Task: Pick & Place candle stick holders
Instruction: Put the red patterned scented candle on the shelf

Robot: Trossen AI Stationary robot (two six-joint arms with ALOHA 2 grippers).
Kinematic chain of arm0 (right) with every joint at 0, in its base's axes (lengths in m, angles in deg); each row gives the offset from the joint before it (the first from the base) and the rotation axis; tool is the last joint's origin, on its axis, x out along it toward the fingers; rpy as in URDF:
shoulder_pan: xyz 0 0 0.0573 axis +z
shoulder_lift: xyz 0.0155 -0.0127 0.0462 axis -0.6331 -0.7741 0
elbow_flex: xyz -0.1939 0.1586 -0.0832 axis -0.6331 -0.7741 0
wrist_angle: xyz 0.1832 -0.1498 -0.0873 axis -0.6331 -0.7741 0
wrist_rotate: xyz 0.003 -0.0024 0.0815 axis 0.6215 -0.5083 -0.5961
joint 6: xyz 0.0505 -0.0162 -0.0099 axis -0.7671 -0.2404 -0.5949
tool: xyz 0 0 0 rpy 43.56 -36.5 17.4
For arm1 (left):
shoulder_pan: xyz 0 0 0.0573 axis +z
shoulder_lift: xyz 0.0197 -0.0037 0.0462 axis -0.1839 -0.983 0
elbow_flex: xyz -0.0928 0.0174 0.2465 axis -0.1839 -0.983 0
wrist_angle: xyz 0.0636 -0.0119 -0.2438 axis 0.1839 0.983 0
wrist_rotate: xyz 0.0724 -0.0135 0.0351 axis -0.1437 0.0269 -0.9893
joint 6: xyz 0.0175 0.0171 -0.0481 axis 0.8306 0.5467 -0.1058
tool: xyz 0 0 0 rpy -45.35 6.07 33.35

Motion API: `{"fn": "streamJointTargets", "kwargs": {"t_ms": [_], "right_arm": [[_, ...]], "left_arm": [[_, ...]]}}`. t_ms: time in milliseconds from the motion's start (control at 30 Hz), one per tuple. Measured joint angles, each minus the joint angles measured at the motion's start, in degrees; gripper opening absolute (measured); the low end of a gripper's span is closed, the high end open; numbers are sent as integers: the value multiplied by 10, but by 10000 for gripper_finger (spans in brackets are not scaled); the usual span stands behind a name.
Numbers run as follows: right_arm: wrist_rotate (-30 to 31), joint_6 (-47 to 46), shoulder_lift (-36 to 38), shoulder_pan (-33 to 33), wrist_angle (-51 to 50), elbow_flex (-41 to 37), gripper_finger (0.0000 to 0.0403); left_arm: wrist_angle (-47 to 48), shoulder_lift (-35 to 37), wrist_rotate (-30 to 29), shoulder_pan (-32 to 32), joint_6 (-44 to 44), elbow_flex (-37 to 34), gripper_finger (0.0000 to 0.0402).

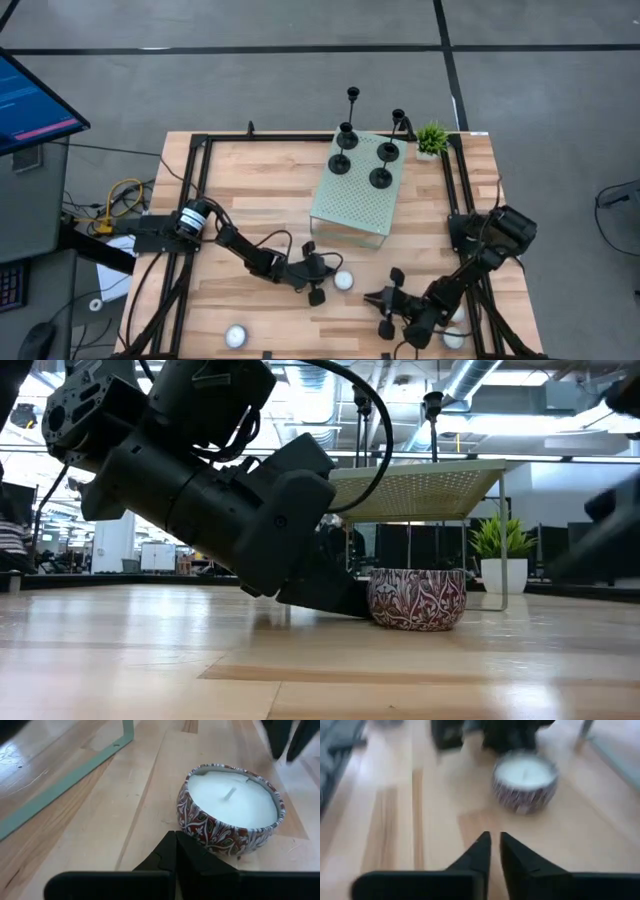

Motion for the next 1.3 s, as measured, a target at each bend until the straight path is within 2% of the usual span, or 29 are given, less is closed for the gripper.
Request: {"fn": "streamJointTargets", "kwargs": {"t_ms": [100,433,600,733,967,1300], "right_arm": [[-33,9,-20,1,5,-1,83],[-16,-6,-74,-50,85,2,302],[-16,-2,-84,-81,98,3,363],[-21,41,-85,-98,110,1,370],[-34,119,-87,-128,162,-1,343],[-40,124,-87,-141,169,-1,313]], "left_arm": [[0,0,3,3,0,0,4],[2,0,4,3,0,0,4],[2,0,5,3,0,0,3],[2,0,5,3,0,0,4],[-2,0,6,3,0,-1,3],[-6,-1,6,3,-17,-1,4]]}}
